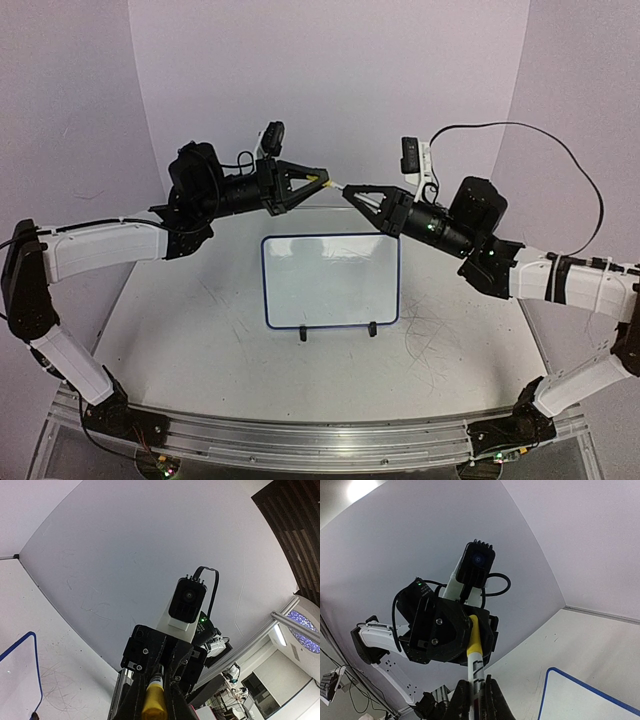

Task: Write a sentence on the whiteboard
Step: Open the pen cap from the whiteboard marker.

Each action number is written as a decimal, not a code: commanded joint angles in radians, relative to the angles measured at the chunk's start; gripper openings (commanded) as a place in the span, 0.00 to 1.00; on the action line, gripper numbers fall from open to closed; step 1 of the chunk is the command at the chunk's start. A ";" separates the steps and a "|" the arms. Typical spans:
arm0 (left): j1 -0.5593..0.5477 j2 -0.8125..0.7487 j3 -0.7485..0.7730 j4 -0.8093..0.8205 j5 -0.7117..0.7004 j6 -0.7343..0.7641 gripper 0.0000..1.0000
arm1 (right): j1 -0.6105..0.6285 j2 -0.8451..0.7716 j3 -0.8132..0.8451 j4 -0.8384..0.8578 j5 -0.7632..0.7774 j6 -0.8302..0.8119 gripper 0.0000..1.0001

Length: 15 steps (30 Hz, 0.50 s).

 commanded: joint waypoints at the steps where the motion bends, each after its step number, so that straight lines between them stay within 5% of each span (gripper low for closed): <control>1: 0.050 -0.077 -0.017 0.021 -0.044 0.029 0.00 | -0.007 -0.070 -0.035 0.022 0.088 -0.033 0.00; 15: 0.292 -0.222 -0.076 -0.031 -0.012 0.026 0.00 | -0.036 -0.224 -0.157 -0.060 0.131 -0.089 0.00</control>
